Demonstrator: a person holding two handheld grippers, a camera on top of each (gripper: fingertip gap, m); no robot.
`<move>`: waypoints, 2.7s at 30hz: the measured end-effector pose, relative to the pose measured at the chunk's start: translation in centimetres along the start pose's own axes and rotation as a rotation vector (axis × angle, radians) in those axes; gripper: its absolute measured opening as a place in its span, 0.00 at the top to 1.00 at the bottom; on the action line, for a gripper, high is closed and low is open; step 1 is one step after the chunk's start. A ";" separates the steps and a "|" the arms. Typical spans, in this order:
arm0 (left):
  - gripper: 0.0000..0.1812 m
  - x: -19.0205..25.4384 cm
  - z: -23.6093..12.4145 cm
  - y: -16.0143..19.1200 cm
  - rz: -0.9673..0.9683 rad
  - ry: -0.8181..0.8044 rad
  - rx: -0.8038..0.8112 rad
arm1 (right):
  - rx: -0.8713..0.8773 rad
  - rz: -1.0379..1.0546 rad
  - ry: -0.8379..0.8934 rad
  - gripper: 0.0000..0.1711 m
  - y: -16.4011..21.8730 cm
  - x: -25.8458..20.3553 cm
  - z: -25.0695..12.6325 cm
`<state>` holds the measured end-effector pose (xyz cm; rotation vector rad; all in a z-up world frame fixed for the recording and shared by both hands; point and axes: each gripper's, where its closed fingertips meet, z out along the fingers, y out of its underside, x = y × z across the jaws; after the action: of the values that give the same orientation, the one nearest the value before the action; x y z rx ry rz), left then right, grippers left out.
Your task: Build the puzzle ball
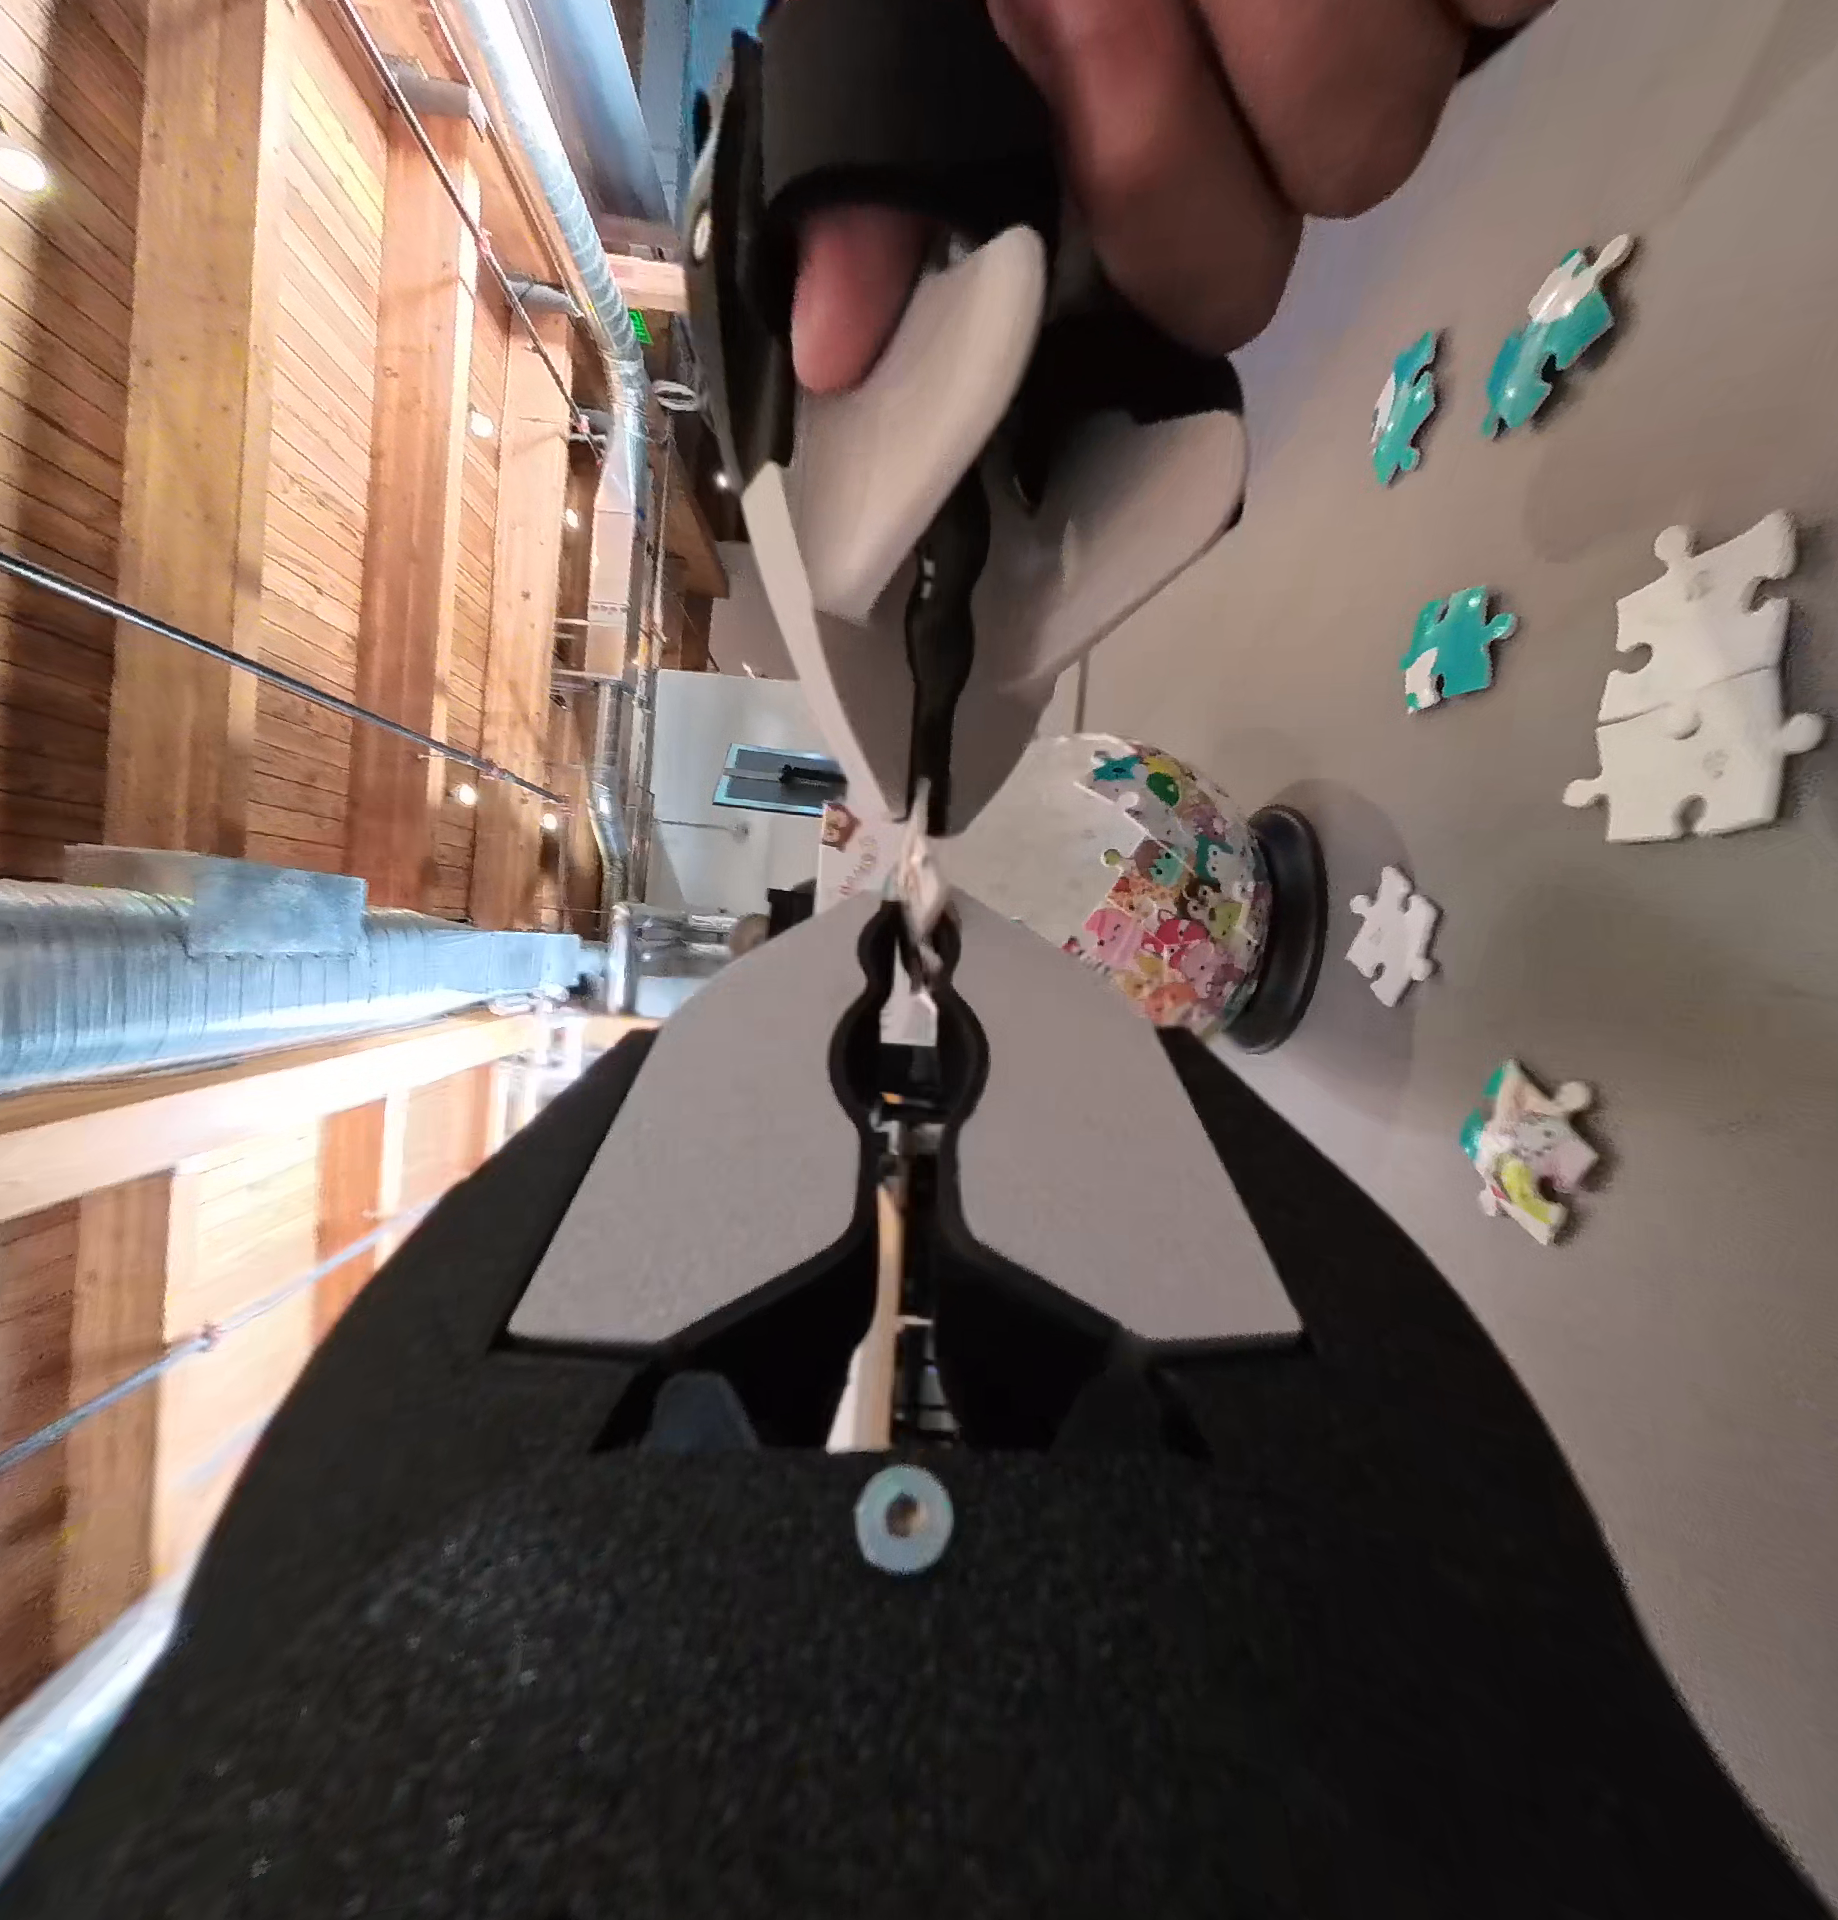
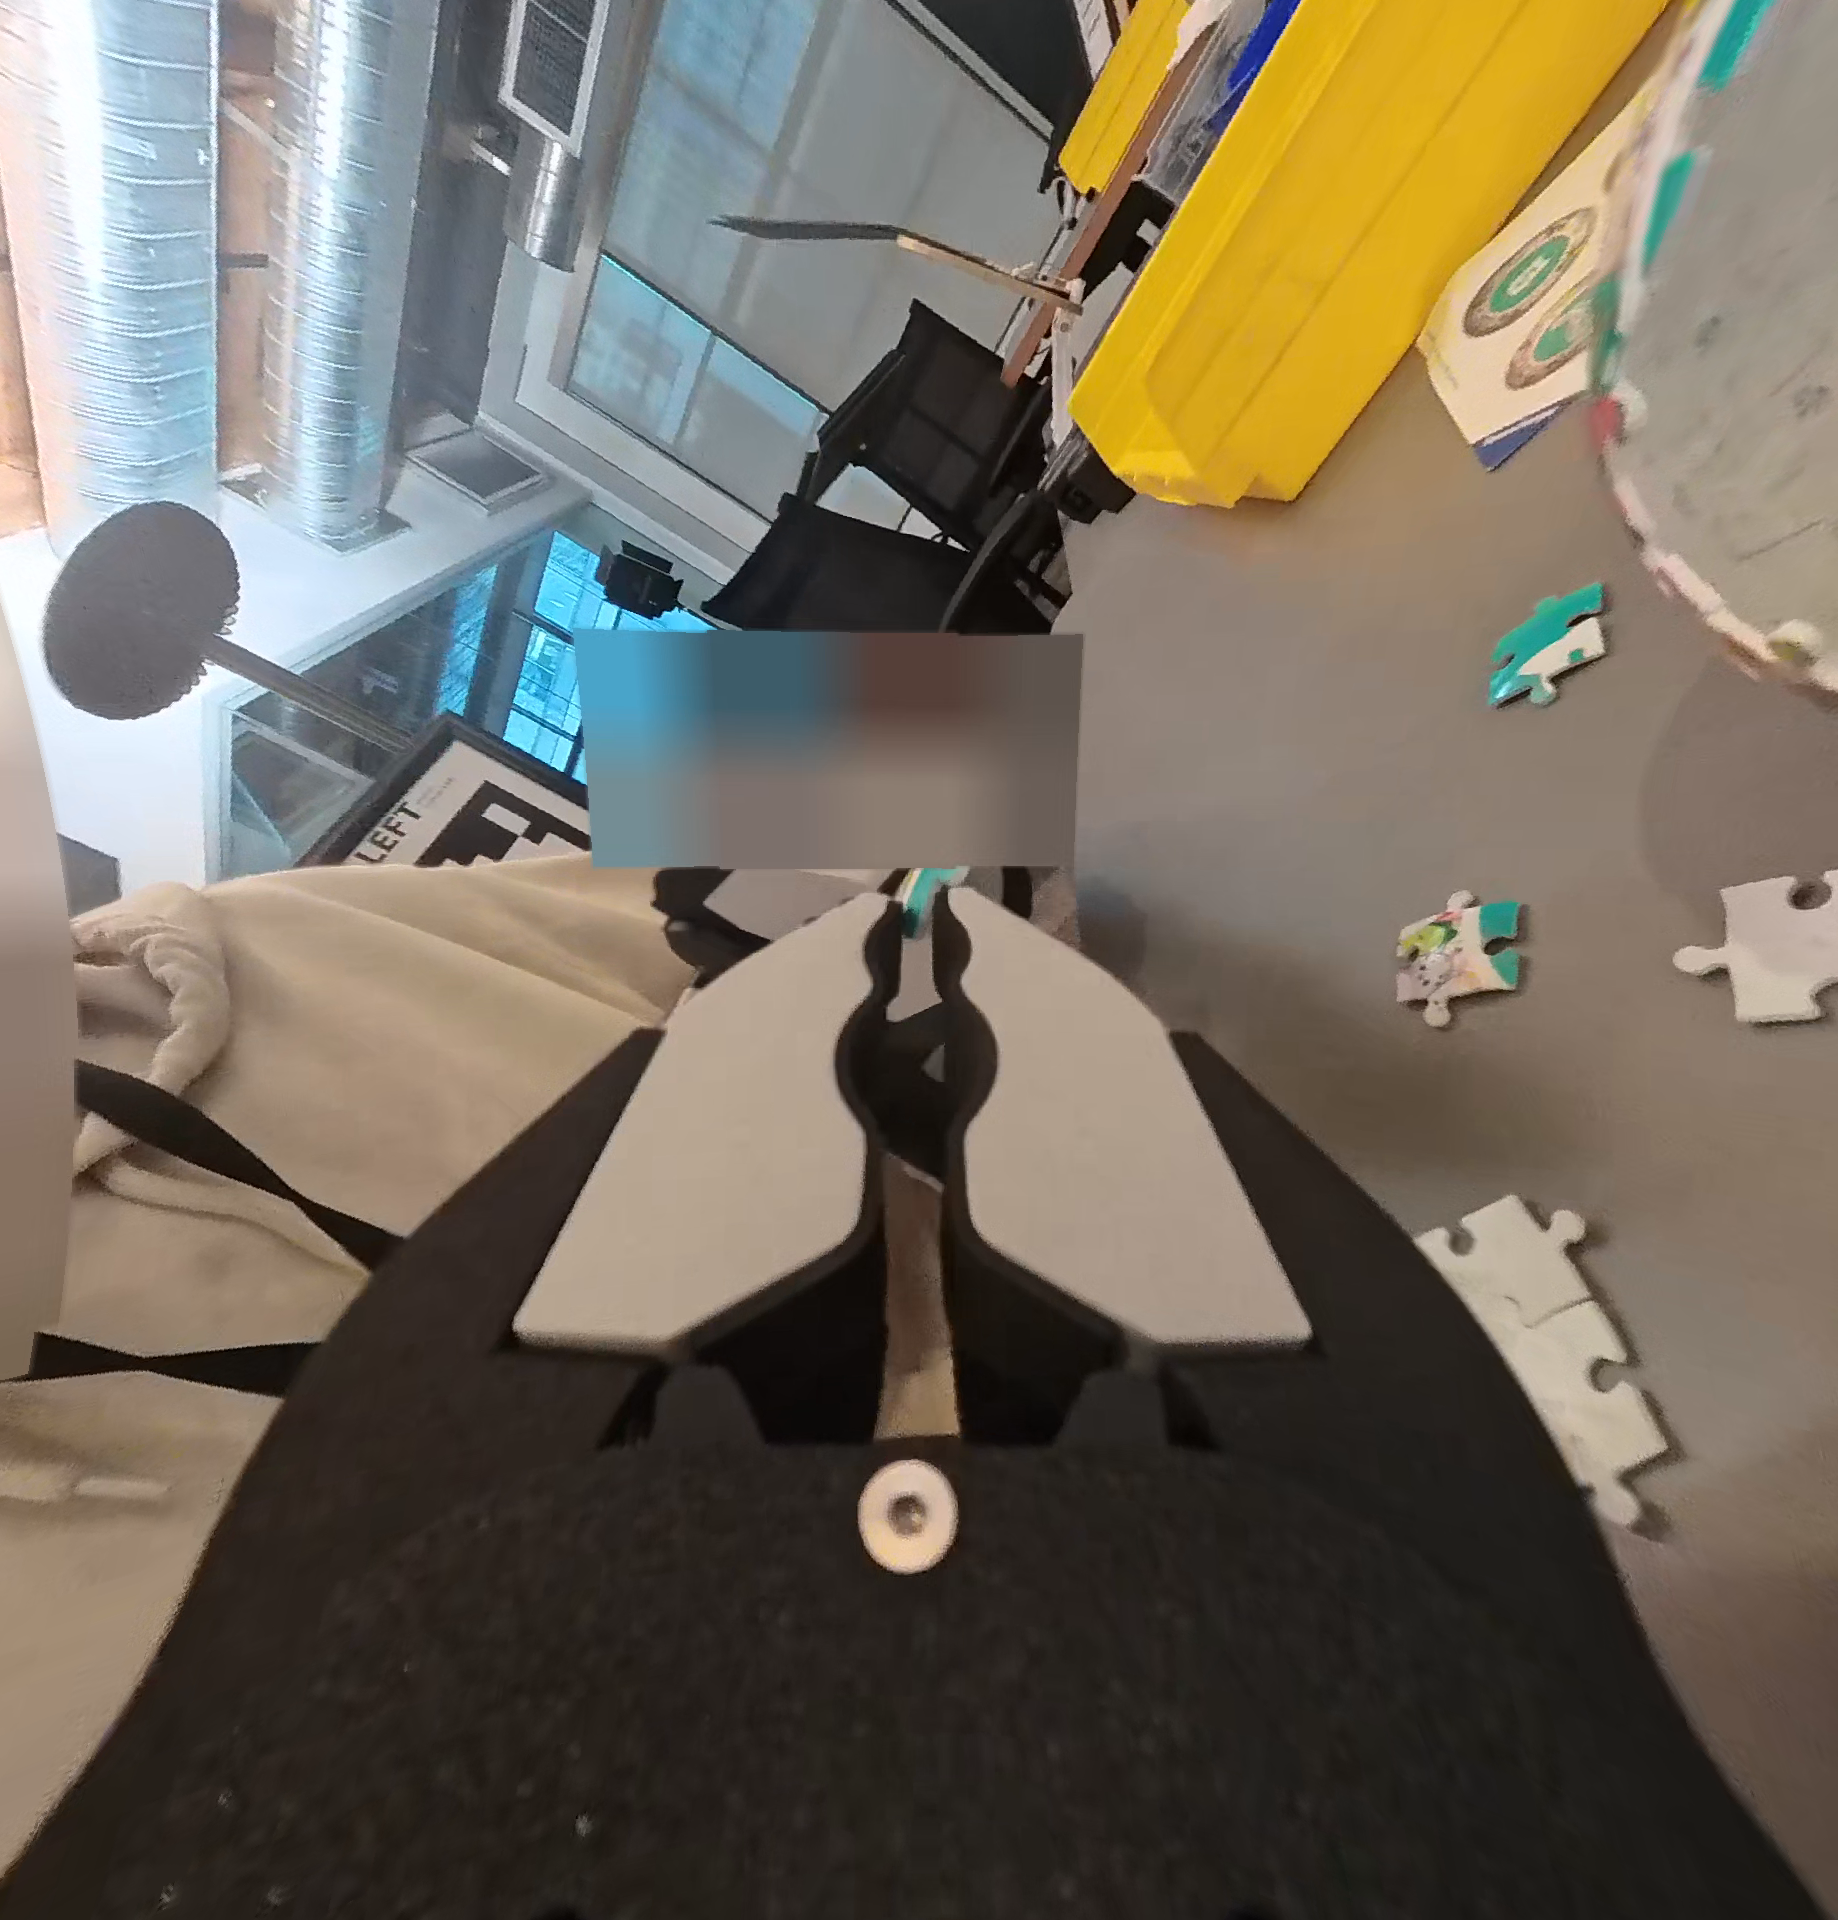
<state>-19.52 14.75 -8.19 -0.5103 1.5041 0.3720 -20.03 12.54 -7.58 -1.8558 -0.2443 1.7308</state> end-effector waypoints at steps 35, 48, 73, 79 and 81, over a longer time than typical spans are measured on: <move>1.00 4.8 5.6 4.1 -1.351 0.579 -0.065 | -0.164 -0.517 0.191 0.99 -7.1 8.2 -1.4; 1.00 4.7 5.9 5.6 -1.381 0.563 -0.086 | -0.187 -0.512 0.202 0.99 -7.2 8.5 -1.1; 1.00 3.0 7.2 5.6 -1.387 0.525 -0.057 | -0.194 -0.503 0.235 0.99 -8.0 9.2 -0.9; 1.00 3.6 7.3 5.7 -1.371 0.536 -0.065 | -0.184 -0.520 0.247 0.99 -8.3 9.3 -0.9; 1.00 3.3 7.4 6.2 -1.338 0.485 -0.089 | -0.182 -0.519 0.242 0.99 -8.4 9.3 -0.8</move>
<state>-16.42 23.69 -12.11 -1.5975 1.2637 -0.7828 -15.90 23.82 -11.11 -1.8911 -0.7330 1.1537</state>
